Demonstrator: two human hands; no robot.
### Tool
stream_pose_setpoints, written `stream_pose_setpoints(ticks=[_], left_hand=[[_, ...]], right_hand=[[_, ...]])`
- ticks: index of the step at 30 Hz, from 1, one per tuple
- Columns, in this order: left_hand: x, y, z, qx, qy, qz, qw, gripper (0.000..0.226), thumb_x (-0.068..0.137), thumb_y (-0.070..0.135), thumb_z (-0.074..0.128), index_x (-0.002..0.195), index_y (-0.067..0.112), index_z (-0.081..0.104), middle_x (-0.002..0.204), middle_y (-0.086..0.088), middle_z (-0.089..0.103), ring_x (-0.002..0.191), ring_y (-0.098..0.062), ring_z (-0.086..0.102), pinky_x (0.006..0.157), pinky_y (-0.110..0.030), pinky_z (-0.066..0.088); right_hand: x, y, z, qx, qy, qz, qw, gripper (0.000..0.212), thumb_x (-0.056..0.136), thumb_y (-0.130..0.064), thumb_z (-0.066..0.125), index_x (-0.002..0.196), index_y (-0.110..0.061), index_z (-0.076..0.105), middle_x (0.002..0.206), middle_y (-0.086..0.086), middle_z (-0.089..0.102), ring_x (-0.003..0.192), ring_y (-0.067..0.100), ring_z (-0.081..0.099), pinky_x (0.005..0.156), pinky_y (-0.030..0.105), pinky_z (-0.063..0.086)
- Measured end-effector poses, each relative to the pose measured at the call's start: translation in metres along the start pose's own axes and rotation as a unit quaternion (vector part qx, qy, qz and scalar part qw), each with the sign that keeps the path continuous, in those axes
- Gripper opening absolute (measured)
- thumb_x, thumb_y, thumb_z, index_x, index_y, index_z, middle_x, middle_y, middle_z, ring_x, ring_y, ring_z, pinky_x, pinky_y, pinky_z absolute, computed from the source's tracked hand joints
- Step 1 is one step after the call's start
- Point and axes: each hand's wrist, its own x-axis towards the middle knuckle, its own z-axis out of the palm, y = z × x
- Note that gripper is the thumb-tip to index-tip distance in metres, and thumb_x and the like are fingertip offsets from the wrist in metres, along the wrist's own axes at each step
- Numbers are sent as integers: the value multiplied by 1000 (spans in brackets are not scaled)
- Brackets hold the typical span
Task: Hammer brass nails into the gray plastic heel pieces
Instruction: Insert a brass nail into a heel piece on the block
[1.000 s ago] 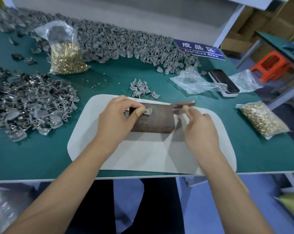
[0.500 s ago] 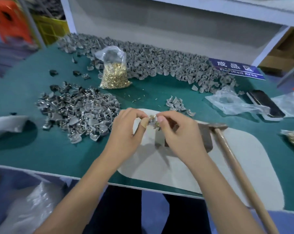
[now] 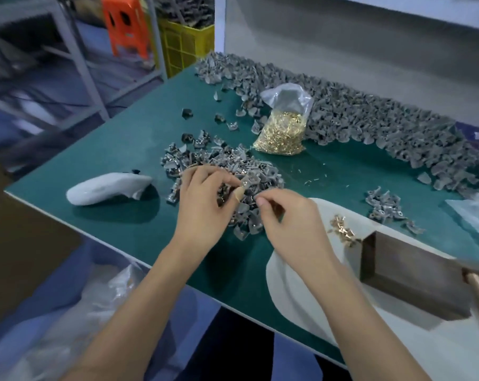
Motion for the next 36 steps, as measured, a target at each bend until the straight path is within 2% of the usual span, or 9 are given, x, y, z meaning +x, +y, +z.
stream_pose_setpoints(ticks=[5, 10, 11, 15, 19, 23, 29, 33, 36], left_hand=[[-1, 27, 11, -59, -3, 82, 995, 12, 91, 26, 74, 102, 20, 74, 107, 6, 64, 113, -18, 49, 100, -26, 38], [-7, 68, 44, -100, -154, 128, 975, 5, 92, 21, 67, 94, 25, 67, 92, 17, 58, 92, -6, 51, 80, -30, 47], [-8, 73, 52, -97, -187, 119, 970, 5, 92, 23, 67, 94, 28, 67, 90, 18, 57, 88, -2, 51, 77, -29, 47], [0, 85, 74, -48, -246, 97, 963, 10, 95, 26, 65, 101, 33, 65, 92, 20, 54, 78, 1, 55, 71, -29, 46], [12, 97, 89, 4, -272, 115, 955, 26, 99, 28, 63, 124, 32, 63, 108, 16, 57, 86, -6, 58, 82, -35, 53], [24, 108, 98, 64, -307, 142, 939, 33, 102, 31, 58, 134, 39, 61, 114, 11, 57, 106, -13, 57, 83, -35, 49], [29, 116, 104, 77, -287, 164, 941, 6, 95, 36, 67, 99, 39, 70, 97, 13, 59, 97, -10, 57, 79, -36, 50], [29, 111, 107, 65, -284, 167, 942, 6, 96, 36, 65, 98, 42, 68, 94, 17, 58, 90, -3, 55, 77, -35, 48], [28, 115, 111, -5, -224, 161, 961, 8, 97, 37, 63, 98, 43, 67, 94, 26, 62, 85, 0, 55, 72, -27, 46]], right_hand=[[-6, 31, -35, -65, 75, 62, 993, 15, 99, -20, 62, 97, -22, 77, 90, -10, 74, 85, 15, 64, 79, 34, 51], [-22, 80, -97, -122, 139, 150, 971, 16, 99, -24, 61, 90, -25, 74, 75, -19, 65, 77, 4, 56, 65, 9, 37], [-26, 88, -104, -109, 134, 165, 971, 18, 99, -24, 61, 86, -27, 73, 73, -19, 66, 77, 4, 58, 65, 6, 37], [-32, 101, -110, 6, 141, 209, 968, 24, 97, -32, 58, 79, -30, 73, 80, -15, 74, 88, 0, 68, 78, 16, 48], [-31, 101, -108, 41, 167, 212, 962, 28, 94, -34, 55, 71, -28, 70, 80, -15, 74, 79, 3, 66, 74, 24, 49], [-33, 102, -116, 120, 228, 225, 940, 24, 97, -27, 58, 81, -29, 75, 69, -14, 70, 66, -1, 60, 65, 11, 42], [-33, 106, -120, 130, 201, 228, 944, 27, 100, -23, 58, 78, -21, 74, 72, -8, 71, 73, 5, 64, 73, 24, 47], [-38, 107, -126, 268, 269, 233, 895, 24, 100, -18, 58, 85, -21, 77, 66, -6, 66, 62, 4, 57, 64, 22, 47], [-37, 110, -134, 309, 254, 241, 884, 25, 100, -16, 59, 85, -22, 78, 68, -4, 67, 61, 8, 57, 58, 22, 48]])
